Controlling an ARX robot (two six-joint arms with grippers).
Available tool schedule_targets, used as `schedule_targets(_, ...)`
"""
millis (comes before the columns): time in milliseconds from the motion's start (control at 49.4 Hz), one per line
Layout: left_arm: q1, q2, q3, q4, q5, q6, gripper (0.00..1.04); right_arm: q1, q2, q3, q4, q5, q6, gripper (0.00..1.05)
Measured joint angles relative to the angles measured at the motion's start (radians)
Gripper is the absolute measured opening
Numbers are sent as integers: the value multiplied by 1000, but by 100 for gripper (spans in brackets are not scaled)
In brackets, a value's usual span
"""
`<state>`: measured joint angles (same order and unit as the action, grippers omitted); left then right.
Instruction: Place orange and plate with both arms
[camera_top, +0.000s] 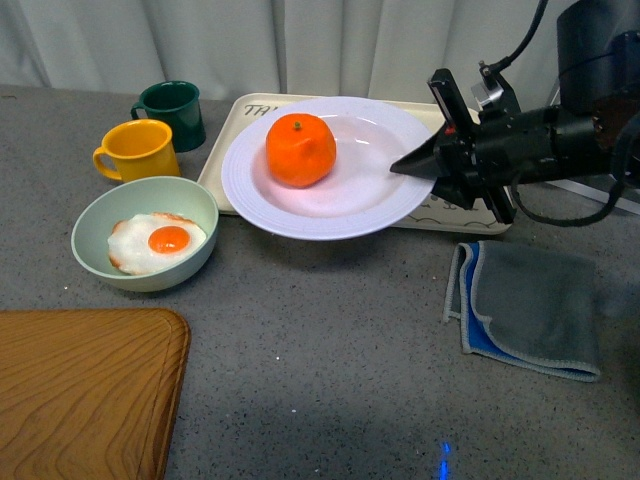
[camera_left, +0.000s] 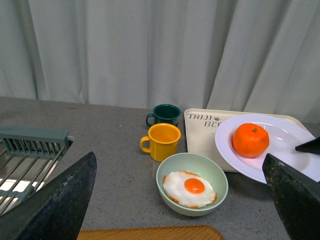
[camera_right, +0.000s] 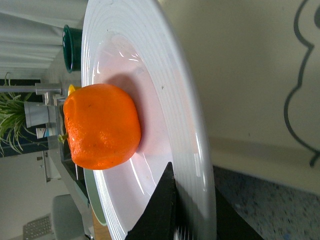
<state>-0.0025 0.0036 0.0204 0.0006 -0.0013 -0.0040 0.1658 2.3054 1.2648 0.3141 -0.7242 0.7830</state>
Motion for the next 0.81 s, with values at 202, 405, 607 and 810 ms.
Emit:
schedule_targets(202, 0, 0, 0, 0, 0, 0, 98, 0, 111, 167, -37, 6, 39, 4)
schedule_targets(405, 0, 0, 0, 0, 0, 0, 98, -10, 201, 311, -111, 27, 57, 4)
schedule_targets(607, 0, 0, 0, 0, 0, 0, 98, -20, 223, 346, -156, 28, 35, 29)
schedule_targets(810, 0, 0, 0, 0, 0, 0, 98, -26, 175, 280, -150, 80, -42, 61)
